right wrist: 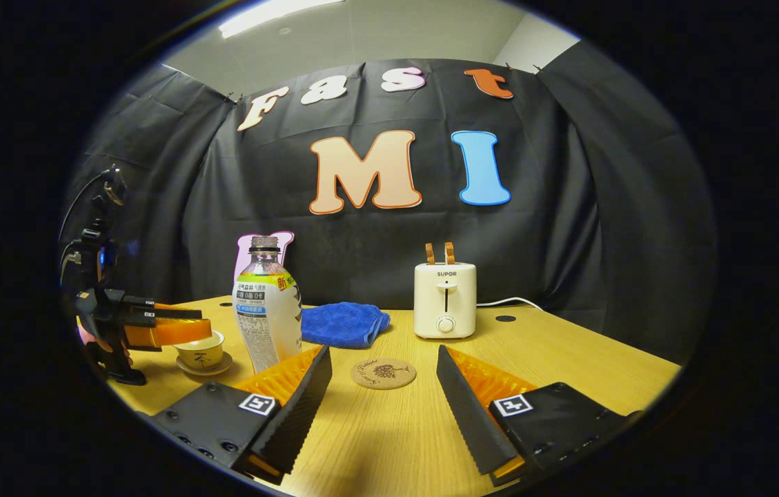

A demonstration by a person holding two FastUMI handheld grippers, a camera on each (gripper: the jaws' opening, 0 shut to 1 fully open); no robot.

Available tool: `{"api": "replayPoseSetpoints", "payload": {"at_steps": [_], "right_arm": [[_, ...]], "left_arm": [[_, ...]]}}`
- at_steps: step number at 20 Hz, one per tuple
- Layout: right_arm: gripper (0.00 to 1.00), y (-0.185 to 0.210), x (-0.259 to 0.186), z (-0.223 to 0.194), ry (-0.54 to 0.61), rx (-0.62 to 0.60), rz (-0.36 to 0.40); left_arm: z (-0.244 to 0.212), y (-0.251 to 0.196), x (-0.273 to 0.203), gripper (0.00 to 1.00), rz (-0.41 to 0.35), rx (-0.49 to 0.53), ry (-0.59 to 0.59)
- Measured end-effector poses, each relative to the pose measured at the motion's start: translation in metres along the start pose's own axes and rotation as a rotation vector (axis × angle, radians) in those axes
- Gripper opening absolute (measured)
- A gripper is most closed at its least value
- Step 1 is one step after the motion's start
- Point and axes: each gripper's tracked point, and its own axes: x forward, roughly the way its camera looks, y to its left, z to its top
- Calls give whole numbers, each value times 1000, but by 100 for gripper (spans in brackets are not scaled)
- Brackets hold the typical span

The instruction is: Open the teacup lid with one hand, grasp the water bottle and pour water into the teacup with the other hand; after pouring, place the water bottle on the coaster and then close the teacup lid.

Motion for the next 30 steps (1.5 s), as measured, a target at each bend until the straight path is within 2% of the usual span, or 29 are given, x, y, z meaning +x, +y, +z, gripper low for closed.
{"api": "replayPoseSetpoints", "payload": {"at_steps": [3,4,6,8,9,10,11,15,16,20,28,30], "right_arm": [[94,0,0,0,0,0,0],[94,0,0,0,0,0,0],[95,0,0,0,0,0,0],[98,0,0,0,0,0,0],[94,0,0,0,0,0,0],[98,0,0,0,0,0,0],[94,0,0,0,0,0,0],[100,0,0,0,0,0,0],[94,0,0,0,0,0,0],[94,0,0,0,0,0,0],[94,0,1,-1,-1,1,5],[94,5,0,-1,1,2,27]], "left_arm": [[-1,1,0,49,3,-11,5],[-2,0,2,39,-1,-13,10],[-6,1,4,29,5,-10,30],[-4,3,4,29,15,-10,33],[-4,3,3,29,19,-11,31],[-4,4,3,28,22,-12,28],[-4,4,2,27,24,-13,28],[3,5,-2,27,31,-28,-14],[5,5,-4,27,32,-32,-27],[14,7,-10,27,42,-31,-92],[11,36,-27,26,171,-25,-89],[10,48,-35,27,218,-25,-88]]}}
